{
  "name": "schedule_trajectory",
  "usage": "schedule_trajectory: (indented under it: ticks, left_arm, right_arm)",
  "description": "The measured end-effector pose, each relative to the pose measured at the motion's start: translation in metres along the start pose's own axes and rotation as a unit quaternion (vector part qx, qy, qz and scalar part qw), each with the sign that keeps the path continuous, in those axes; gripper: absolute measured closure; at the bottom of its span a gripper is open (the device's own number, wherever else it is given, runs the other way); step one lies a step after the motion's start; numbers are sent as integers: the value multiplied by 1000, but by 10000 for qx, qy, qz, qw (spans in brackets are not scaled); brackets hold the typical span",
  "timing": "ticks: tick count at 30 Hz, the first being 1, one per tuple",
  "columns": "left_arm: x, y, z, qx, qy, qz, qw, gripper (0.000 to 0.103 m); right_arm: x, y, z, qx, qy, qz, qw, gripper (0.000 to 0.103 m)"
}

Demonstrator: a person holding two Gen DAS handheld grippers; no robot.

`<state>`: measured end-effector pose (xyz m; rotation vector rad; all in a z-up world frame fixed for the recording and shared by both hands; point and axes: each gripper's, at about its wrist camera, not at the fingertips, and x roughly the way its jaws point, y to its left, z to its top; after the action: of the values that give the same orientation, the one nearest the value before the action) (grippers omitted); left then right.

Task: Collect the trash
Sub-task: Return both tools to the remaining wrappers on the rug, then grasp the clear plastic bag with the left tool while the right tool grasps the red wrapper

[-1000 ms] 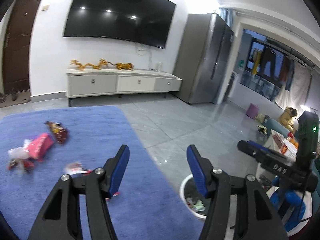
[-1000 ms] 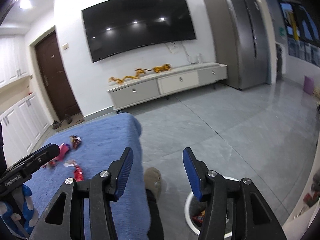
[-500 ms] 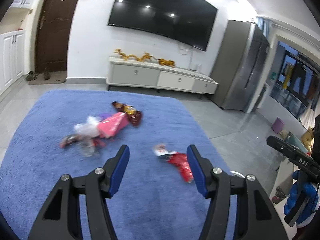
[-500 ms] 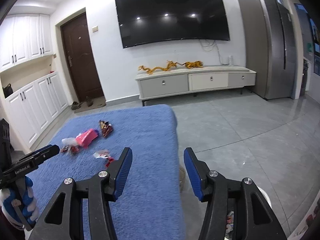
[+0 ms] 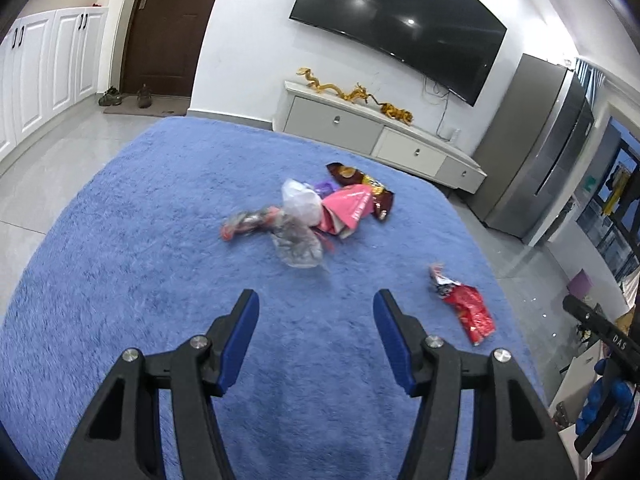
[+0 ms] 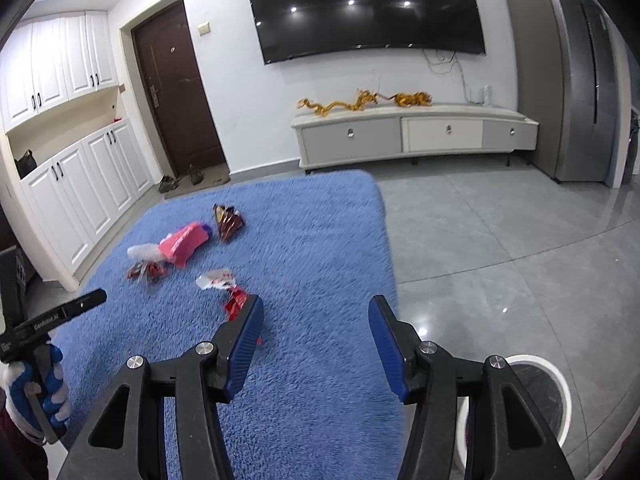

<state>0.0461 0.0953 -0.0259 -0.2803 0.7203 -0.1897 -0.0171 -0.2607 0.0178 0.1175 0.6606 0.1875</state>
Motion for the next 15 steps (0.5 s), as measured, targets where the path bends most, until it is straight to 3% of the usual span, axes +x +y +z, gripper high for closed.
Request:
schedule_trajectory:
  ticks: [15]
  left_arm:
    - [65,5,52,126,56,82,9999,47]
  right_arm:
    - [71,40,-7,-407,630,673,9949,49]
